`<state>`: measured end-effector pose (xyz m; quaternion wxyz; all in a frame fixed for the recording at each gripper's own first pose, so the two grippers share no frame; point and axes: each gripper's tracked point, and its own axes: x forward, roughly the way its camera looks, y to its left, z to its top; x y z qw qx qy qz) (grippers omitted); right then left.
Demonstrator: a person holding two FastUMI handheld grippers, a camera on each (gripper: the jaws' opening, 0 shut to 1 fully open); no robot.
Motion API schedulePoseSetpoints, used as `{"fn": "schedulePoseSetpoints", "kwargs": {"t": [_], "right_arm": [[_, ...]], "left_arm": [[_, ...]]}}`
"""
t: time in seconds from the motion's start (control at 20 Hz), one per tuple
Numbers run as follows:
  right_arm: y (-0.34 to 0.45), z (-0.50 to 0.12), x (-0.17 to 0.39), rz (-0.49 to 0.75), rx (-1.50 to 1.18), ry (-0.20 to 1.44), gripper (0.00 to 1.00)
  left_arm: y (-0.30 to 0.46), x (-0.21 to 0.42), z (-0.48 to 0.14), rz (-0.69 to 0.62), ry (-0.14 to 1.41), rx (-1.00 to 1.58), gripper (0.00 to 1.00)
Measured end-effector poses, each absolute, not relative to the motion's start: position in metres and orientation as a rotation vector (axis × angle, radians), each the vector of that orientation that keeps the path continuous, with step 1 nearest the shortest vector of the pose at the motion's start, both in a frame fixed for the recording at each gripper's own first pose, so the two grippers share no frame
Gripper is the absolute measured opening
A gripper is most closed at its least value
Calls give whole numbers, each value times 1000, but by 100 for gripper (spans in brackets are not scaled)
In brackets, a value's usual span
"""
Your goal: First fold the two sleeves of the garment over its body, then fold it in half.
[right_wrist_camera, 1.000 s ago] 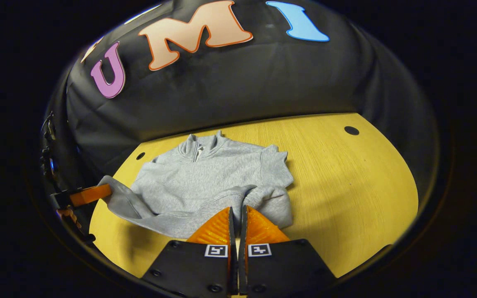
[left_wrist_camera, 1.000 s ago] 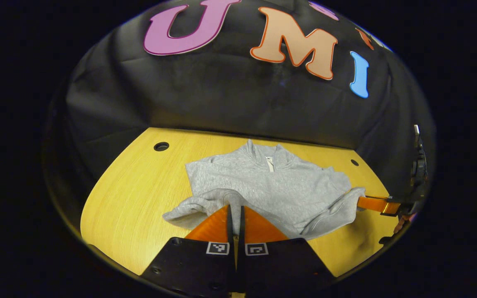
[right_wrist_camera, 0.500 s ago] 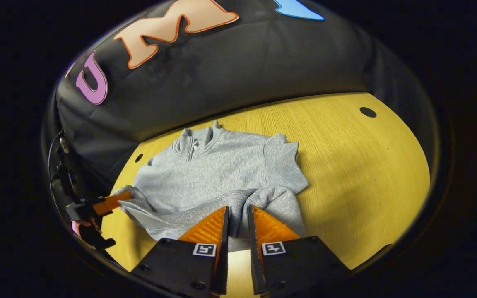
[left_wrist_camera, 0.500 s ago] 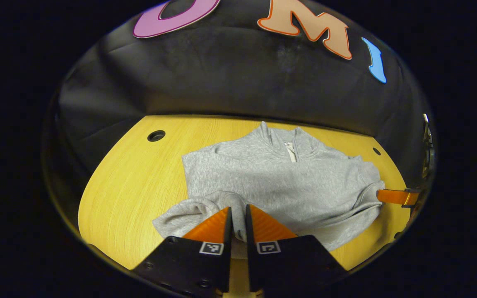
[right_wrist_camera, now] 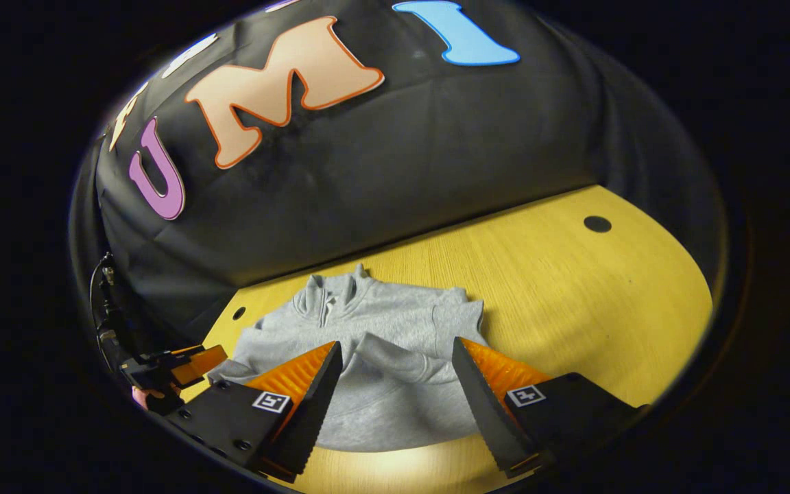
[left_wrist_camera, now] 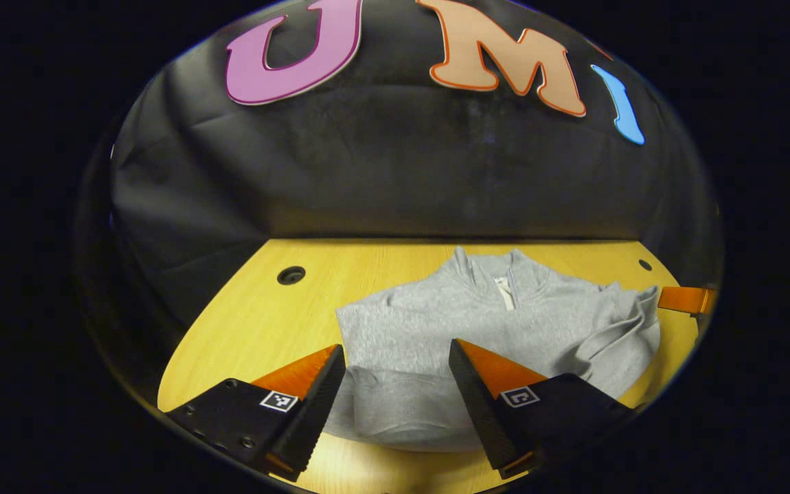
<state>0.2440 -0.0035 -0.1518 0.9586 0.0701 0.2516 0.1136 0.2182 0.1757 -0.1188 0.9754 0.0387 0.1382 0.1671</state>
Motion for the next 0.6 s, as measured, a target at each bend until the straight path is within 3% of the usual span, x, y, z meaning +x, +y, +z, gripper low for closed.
{"fn": "schedulePoseSetpoints", "kwargs": {"t": [0.1,0.2,0.25,0.3,0.6], "right_arm": [[-4,-131,237,236,116,464,95],[-5,-107,225,237,69,408,98],[-3,-96,217,241,54,382,94],[-1,-84,208,247,44,359,99],[11,-43,150,263,4,285,98]], "left_arm": [[173,210,-94,335,227,67,91],[167,194,-67,327,170,55,91],[163,185,-56,321,149,52,91],[158,174,-45,314,133,52,91],[130,114,-17,287,102,35,92]]}}
